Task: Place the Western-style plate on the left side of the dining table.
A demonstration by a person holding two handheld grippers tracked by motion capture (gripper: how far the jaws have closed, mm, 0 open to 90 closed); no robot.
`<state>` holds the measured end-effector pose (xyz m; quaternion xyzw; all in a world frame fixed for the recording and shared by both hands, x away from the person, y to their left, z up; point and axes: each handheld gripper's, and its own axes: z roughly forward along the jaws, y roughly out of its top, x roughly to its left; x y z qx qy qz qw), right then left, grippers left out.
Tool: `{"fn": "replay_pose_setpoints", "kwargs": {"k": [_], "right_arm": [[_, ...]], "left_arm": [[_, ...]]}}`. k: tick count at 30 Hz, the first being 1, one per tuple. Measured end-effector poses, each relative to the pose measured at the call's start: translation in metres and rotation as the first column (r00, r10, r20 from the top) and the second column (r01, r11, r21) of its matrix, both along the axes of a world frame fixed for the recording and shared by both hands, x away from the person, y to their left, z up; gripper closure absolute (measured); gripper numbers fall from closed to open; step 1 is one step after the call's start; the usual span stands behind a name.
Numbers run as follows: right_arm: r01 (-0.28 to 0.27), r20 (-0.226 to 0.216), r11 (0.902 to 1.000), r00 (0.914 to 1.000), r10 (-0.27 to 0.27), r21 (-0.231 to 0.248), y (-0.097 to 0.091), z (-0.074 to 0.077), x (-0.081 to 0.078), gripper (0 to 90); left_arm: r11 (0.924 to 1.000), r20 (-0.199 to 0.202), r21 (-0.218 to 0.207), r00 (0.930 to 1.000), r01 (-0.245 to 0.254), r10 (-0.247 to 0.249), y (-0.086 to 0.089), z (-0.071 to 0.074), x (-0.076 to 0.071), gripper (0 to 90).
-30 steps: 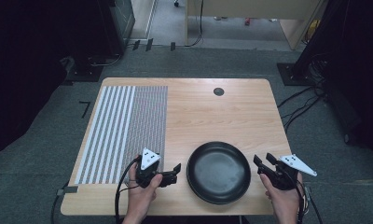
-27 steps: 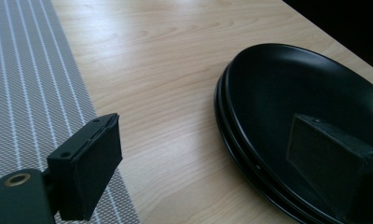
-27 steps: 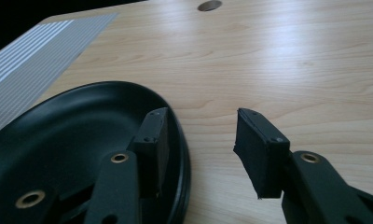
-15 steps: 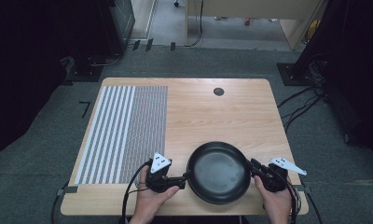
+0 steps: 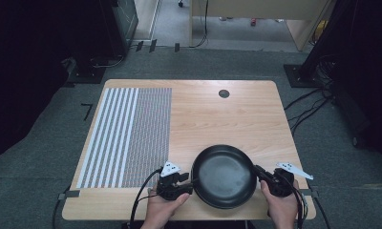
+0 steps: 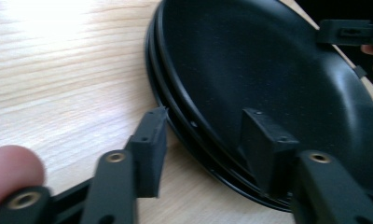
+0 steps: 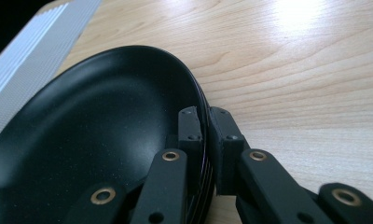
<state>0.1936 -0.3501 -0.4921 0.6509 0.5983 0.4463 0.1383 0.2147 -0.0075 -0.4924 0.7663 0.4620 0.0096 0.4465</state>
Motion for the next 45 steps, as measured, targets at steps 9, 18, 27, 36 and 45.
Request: {"fn": "replay_pose_setpoints", "kwargs": {"k": [9, 18, 27, 36, 45], "right_arm": [[-0.01, 0.003, 0.9994, 0.9999, 0.01, 0.034, 0.0, -0.002, 0.0, 85.7], [-0.019, 0.001, 0.9978, 0.9998, 0.019, 0.064, -0.001, -0.004, 0.001, 86.0], [-0.039, -0.01, 0.9923, 0.9991, 0.041, 0.117, 0.004, -0.008, 0.002, 86.0], [-0.057, -0.01, 0.9899, 0.9982, 0.059, 0.13, 0.01, -0.01, 0.002, 85.7], [-0.057, -0.013, 0.9871, 0.9981, 0.06, 0.15, 0.01, -0.012, 0.003, 84.5]], "left_arm": [[0.9999, -0.005, -0.004, 0.9999, 0.01, -0.01, 0.0, 0.001, -0.001, 58.5], [0.9996, -0.013, -0.009, 0.9996, 0.025, -0.025, 0.003, 0.002, 0.0, 60.5], [0.9999, -0.016, -0.012, 0.9998, 0.007, -0.007, 0.014, 0.01, 0.002, 62.1], [0.9997, -0.02, -0.012, 0.9996, 0.019, -0.02, 0.022, 0.016, 0.003, 62.7], [0.9991, -0.028, -0.04, 0.9995, 0.013, -0.015, 0.025, 0.014, 0.004, 63.5]]}}
